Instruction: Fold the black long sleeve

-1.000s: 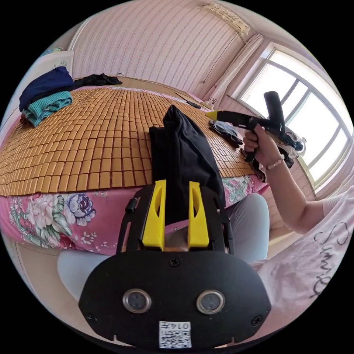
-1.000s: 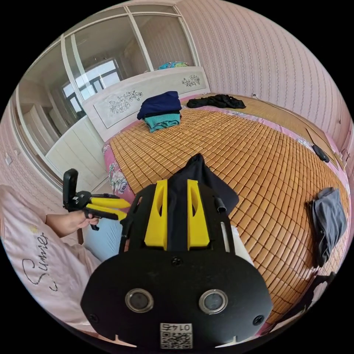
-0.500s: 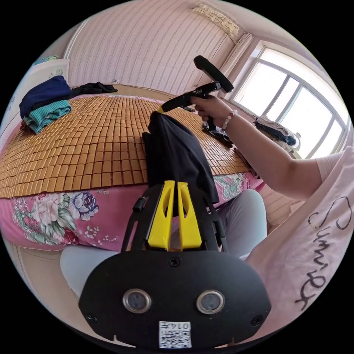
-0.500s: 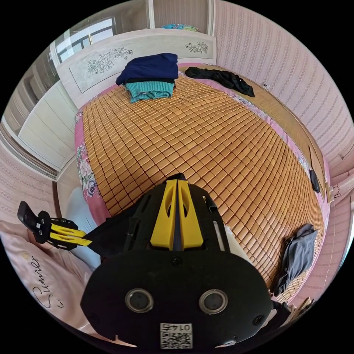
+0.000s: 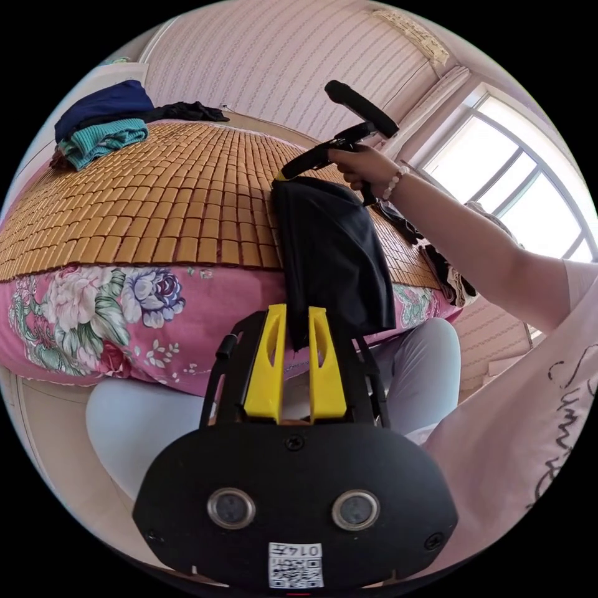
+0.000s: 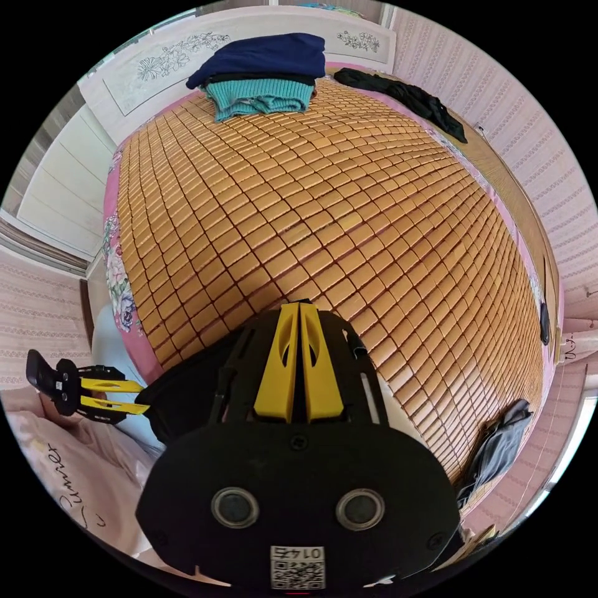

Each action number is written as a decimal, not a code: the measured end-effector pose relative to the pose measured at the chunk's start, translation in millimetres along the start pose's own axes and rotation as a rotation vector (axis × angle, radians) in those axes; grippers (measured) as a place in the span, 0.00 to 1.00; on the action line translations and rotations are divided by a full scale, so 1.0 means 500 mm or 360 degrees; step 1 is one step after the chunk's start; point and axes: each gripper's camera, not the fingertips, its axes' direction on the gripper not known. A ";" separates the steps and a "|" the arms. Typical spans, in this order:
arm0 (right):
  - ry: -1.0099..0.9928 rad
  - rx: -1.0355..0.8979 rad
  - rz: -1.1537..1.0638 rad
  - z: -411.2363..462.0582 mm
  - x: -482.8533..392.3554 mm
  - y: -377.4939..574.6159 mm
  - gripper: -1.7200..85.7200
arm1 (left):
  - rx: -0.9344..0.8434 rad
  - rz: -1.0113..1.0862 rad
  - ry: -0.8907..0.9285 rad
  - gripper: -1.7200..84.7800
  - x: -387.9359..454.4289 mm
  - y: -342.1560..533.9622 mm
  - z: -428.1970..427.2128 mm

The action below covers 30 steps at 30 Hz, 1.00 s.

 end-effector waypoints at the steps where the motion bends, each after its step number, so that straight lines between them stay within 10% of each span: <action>1: -0.0024 0.0080 -0.0027 -0.020 0.014 0.006 0.03 | 0.0005 0.0001 0.0009 0.11 0.000 0.002 -0.003; 8: -0.0198 0.0048 -0.0040 0.000 0.148 0.008 0.17 | -0.0035 0.0009 0.0102 0.14 0.003 0.000 0.019; 30: -0.0492 -0.0228 -0.0393 0.038 0.223 0.009 0.09 | -0.0002 -0.0055 0.0083 0.08 0.027 -0.019 0.058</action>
